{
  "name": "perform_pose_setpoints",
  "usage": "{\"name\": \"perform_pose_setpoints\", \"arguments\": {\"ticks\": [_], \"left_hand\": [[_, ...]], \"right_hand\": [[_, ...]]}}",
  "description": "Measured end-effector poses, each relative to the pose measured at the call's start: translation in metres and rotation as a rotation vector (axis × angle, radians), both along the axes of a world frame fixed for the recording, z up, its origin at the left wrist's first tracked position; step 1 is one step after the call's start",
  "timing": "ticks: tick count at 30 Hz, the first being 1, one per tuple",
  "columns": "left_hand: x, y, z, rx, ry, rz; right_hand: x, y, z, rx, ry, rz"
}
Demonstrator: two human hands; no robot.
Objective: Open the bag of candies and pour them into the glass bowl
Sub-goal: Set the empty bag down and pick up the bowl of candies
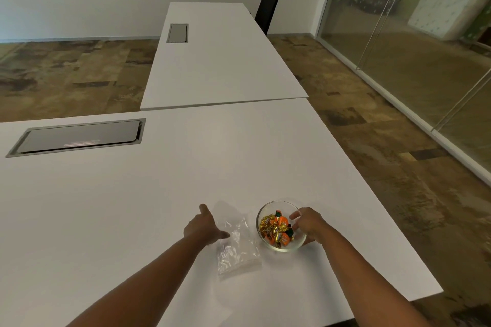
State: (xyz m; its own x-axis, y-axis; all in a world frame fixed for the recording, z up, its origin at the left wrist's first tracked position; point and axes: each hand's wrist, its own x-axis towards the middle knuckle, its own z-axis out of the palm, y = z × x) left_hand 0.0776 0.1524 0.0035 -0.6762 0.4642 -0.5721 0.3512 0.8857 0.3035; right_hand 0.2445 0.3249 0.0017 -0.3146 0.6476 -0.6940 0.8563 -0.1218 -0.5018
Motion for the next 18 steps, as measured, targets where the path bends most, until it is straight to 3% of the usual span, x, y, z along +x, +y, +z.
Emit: {"name": "perform_pose_setpoints", "arguments": {"ticks": [4,7,10,13,18], "left_hand": [[0.002,0.013,0.001,0.422,0.051,0.174],[0.008,0.025,0.011,0.646,-0.219,0.285],[0.014,0.033,0.021,0.671,-0.612,0.364],[0.016,0.036,0.026,0.658,-0.863,0.389],[0.006,0.037,0.030,0.722,-0.988,0.527]], "right_hand": [[-0.010,0.001,0.009,-0.013,0.056,-0.043],[-0.023,0.002,0.022,-0.043,0.115,-0.050],[-0.038,0.002,0.034,-0.068,0.155,-0.039],[-0.053,-0.001,0.042,-0.056,0.157,0.003],[-0.072,0.000,0.044,-0.054,0.197,0.033]]}}
